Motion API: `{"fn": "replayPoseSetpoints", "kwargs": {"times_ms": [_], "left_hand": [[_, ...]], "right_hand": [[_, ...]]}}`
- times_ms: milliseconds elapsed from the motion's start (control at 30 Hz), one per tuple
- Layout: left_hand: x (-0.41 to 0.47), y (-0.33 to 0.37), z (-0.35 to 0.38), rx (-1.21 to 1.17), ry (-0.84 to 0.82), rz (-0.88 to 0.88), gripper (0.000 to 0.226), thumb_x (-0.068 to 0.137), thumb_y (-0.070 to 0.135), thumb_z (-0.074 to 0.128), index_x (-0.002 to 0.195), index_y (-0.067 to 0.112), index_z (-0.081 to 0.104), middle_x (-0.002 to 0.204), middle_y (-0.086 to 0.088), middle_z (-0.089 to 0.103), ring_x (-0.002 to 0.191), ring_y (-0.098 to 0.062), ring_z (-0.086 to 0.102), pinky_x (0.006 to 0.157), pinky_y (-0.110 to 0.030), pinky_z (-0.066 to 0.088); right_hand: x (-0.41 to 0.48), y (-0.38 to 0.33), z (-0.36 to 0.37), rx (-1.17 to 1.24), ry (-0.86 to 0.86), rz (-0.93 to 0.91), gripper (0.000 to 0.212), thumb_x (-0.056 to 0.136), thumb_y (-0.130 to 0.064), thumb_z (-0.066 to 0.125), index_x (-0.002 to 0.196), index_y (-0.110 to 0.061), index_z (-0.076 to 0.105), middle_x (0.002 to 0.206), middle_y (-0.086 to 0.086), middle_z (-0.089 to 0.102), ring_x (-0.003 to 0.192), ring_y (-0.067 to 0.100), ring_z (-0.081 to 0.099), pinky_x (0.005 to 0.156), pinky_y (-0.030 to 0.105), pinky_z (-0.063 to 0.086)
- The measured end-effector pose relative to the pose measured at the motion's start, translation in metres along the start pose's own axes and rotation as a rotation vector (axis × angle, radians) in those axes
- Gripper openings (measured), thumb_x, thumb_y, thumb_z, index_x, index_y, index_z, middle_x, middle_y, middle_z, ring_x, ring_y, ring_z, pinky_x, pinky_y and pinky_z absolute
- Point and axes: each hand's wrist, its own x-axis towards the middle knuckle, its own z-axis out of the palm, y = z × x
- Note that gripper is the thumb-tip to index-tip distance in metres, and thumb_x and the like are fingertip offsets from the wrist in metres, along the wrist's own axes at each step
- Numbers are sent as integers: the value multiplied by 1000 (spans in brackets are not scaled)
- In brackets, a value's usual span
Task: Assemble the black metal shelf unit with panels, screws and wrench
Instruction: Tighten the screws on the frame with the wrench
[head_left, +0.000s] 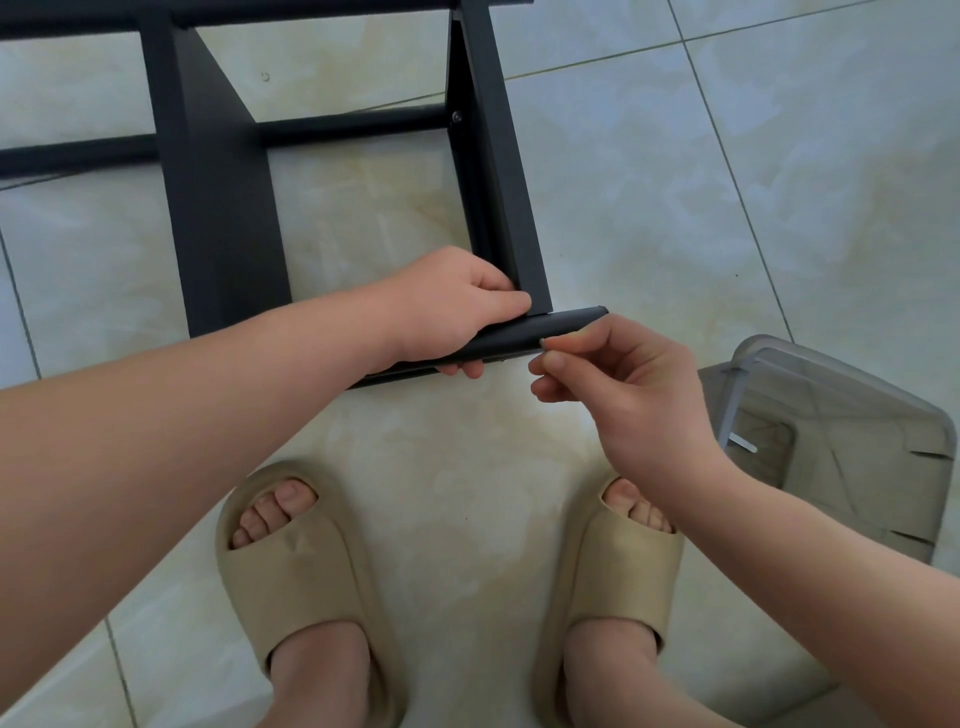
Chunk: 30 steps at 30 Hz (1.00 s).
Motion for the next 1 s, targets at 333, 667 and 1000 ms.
{"fn": "replayPoseSetpoints", "kwargs": {"times_ms": [333, 667, 1000], "left_hand": [[2, 2, -2, 3, 0, 5, 34, 102, 34, 53, 97, 5, 71, 58, -6, 64, 53, -16, 62, 51, -26, 52], [3, 2, -4, -6, 9, 7, 35, 101, 34, 53, 98, 4, 71, 60, -3, 65, 54, -15, 63, 53, -27, 53], [1, -1, -2, 11, 30, 23, 35, 102, 32, 52, 99, 2, 70, 50, 2, 61, 48, -13, 61, 49, -24, 51]], "right_hand": [[1, -2, 6, 126, 26, 67, 19, 93, 9, 63, 80, -5, 63, 69, 8, 72, 61, 21, 68, 67, 32, 61], [5, 0, 4, 121, -23, 20, 20, 94, 9, 59, 81, -6, 61, 69, 7, 71, 61, 21, 68, 67, 33, 61], [0, 3, 7, 310, -17, 134, 16, 96, 5, 59, 84, -5, 62, 75, 12, 71, 64, 21, 68, 69, 33, 58]]}}
